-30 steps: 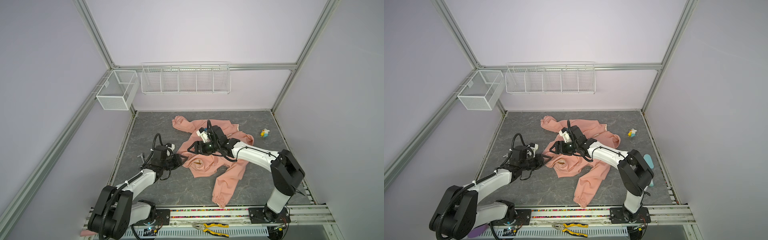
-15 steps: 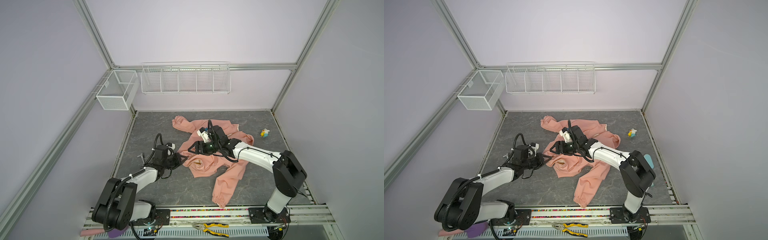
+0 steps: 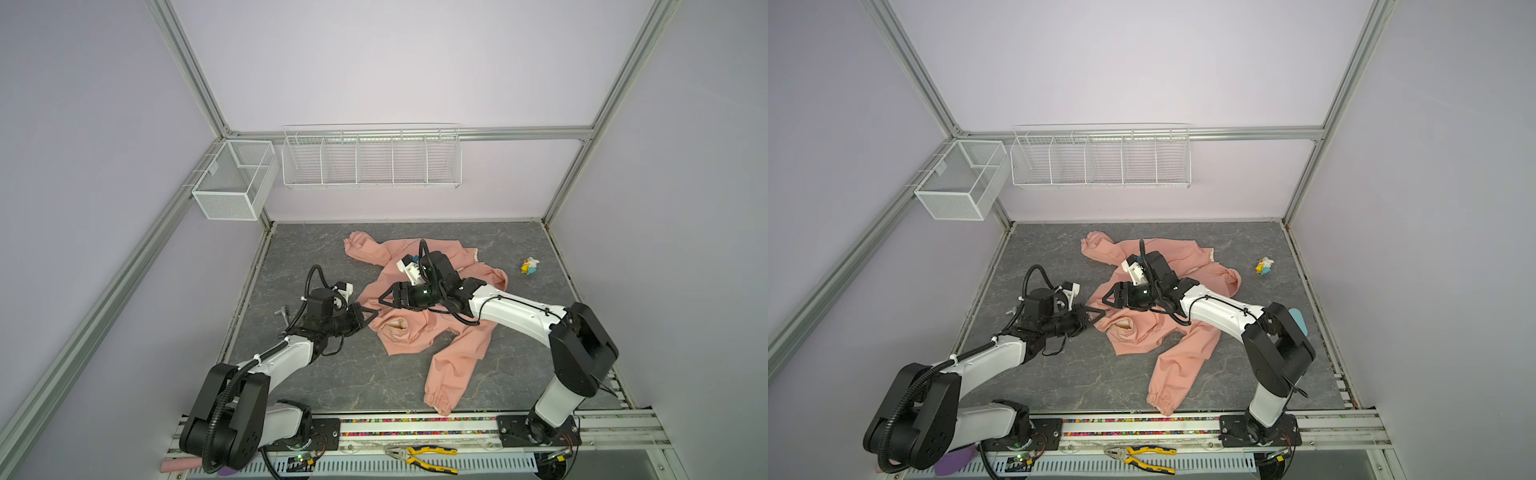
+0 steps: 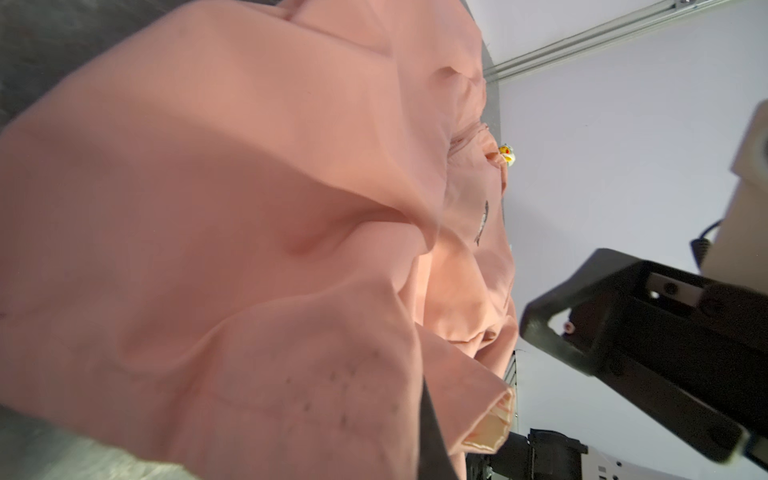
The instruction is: Zip up the jacket
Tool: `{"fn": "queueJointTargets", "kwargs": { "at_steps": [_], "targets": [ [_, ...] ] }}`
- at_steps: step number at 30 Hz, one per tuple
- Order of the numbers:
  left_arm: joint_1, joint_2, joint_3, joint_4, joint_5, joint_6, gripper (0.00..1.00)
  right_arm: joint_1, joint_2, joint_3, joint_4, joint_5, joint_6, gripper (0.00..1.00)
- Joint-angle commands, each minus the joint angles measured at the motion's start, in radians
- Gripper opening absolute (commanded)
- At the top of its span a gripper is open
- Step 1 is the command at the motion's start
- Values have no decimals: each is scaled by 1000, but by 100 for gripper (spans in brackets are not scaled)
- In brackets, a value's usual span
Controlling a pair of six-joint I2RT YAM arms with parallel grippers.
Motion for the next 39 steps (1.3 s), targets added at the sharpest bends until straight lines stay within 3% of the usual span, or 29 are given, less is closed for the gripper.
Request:
{"fn": "queueJointTargets", "kwargs": {
  "at_steps": [1, 17, 28, 39],
  "targets": [
    [-1, -24, 42, 100, 95, -33, 0, -25, -52, -33, 42, -27, 8, 73],
    [0, -24, 61, 314, 277, -200, 0, -56, -92, -89, 157, -83, 48, 65],
    [-1, -25, 62, 327, 298, -217, 0, -63, -77, -97, 226, -114, 84, 65],
    [-1, -25, 58, 329, 295, -217, 0, -49, -76, -109, 220, -113, 83, 52]
  ]
}}
